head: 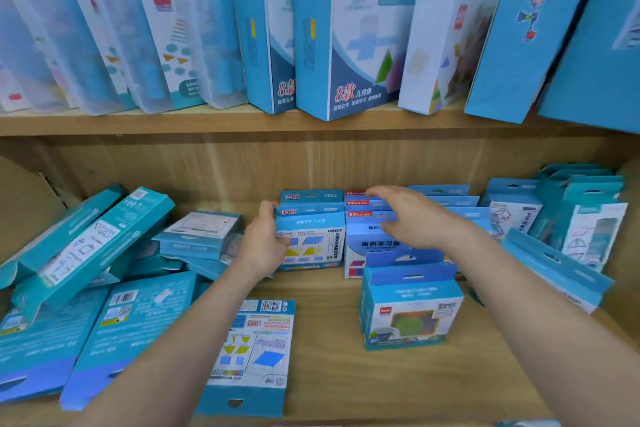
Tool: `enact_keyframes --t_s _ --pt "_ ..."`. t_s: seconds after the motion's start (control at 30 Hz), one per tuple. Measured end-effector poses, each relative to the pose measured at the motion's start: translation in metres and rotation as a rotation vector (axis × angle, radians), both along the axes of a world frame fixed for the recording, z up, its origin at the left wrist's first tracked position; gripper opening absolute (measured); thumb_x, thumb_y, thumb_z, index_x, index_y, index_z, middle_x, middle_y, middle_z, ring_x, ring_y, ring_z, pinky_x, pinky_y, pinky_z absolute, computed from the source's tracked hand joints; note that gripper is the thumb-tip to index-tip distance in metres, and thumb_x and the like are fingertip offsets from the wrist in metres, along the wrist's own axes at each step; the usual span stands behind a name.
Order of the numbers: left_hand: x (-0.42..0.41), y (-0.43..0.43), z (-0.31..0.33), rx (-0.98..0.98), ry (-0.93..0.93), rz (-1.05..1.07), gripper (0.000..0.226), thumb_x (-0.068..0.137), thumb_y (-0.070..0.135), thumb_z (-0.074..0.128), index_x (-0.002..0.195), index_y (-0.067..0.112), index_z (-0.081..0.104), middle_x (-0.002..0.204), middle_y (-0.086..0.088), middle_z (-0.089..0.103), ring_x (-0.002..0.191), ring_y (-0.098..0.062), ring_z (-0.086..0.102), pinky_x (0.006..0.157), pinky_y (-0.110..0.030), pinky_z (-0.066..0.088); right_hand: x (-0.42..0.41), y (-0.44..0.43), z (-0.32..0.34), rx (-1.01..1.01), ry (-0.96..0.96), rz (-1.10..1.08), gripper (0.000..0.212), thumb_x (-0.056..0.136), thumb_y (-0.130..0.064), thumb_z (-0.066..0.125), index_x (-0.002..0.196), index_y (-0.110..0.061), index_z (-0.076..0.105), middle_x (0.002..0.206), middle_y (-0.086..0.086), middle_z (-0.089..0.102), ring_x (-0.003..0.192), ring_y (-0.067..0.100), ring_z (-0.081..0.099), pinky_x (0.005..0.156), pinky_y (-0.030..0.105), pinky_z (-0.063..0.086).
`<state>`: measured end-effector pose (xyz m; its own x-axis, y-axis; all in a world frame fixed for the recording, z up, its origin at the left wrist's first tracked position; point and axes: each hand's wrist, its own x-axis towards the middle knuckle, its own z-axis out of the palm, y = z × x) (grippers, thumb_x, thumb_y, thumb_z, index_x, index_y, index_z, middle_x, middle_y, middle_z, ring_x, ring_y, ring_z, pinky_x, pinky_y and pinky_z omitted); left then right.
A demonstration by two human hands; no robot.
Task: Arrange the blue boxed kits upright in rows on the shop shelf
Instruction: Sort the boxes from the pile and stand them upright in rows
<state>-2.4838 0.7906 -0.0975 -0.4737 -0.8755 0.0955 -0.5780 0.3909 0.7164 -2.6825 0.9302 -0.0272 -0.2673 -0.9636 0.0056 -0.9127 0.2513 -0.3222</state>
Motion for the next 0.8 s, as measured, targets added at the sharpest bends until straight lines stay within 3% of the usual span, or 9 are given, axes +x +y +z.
enact_keyframes --t_s 0.13,0.27,0.37,0.53,0.73,0.8 --pt "-0.008 -0.003 -0.006 -0.093 -0.036 0.053 0.053 0.082 -0.001 0.064 0.126 0.013 0.037 0.120 -0.010 0.057 0.110 -0.024 0.057 0.087 -0.035 0.050 -0.006 -0.010 -0.005 0.079 0.124 0.008 0.062 0.091 -0.014 0.054 0.144 -0.031 0.028 0.150 -0.011 0.030 0.138 0.015 0.027 0.105 0.050 0.030" --pt "-0.014 -0.002 -0.006 -0.171 -0.178 0.031 0.082 0.082 0.000 0.060 0.144 0.021 0.011 0.114 -0.009 0.064 0.096 -0.027 0.064 0.078 -0.038 0.053 -0.007 -0.016 -0.011 0.102 0.190 0.047 0.063 0.091 -0.016 0.054 0.145 -0.034 0.025 0.150 -0.009 0.031 0.136 0.018 0.033 0.098 0.045 0.031" --pt "-0.019 0.001 -0.006 -0.219 -0.262 0.049 0.089 0.083 0.003 0.059 0.148 0.022 0.000 0.106 -0.011 0.067 0.088 -0.029 0.065 0.072 -0.036 0.051 -0.008 -0.019 -0.014 0.092 0.183 0.068 0.064 0.090 -0.016 0.056 0.144 -0.035 0.027 0.150 -0.008 0.033 0.136 0.019 0.035 0.102 0.044 0.034" --pt "-0.023 0.003 -0.004 -0.224 -0.290 0.052 0.088 0.084 0.003 0.057 0.148 0.026 0.002 0.103 -0.010 0.067 0.084 -0.026 0.065 0.069 -0.035 0.051 -0.011 -0.021 -0.013 0.073 0.140 0.088 0.058 0.090 -0.018 0.055 0.142 -0.033 0.033 0.145 -0.006 0.041 0.131 0.021 0.041 0.102 0.042 0.038" --pt "-0.018 0.006 -0.001 -0.280 -0.363 0.035 0.095 0.083 0.009 0.062 0.145 0.033 -0.006 0.097 -0.007 0.067 0.077 -0.022 0.064 0.068 -0.039 0.056 -0.006 -0.023 -0.015 0.072 0.147 0.101 0.056 0.092 -0.026 0.054 0.143 -0.032 0.032 0.150 -0.010 0.032 0.136 0.014 0.032 0.105 0.043 0.033" --pt "-0.008 0.012 0.009 -0.366 -0.398 0.057 0.091 0.083 0.012 0.062 0.146 0.033 -0.001 0.099 -0.007 0.064 0.081 -0.024 0.062 0.067 -0.038 0.053 0.002 -0.023 -0.010 0.032 0.123 0.129 0.054 0.093 -0.028 0.055 0.142 -0.032 0.034 0.150 -0.012 0.032 0.136 0.013 0.032 0.105 0.042 0.032"
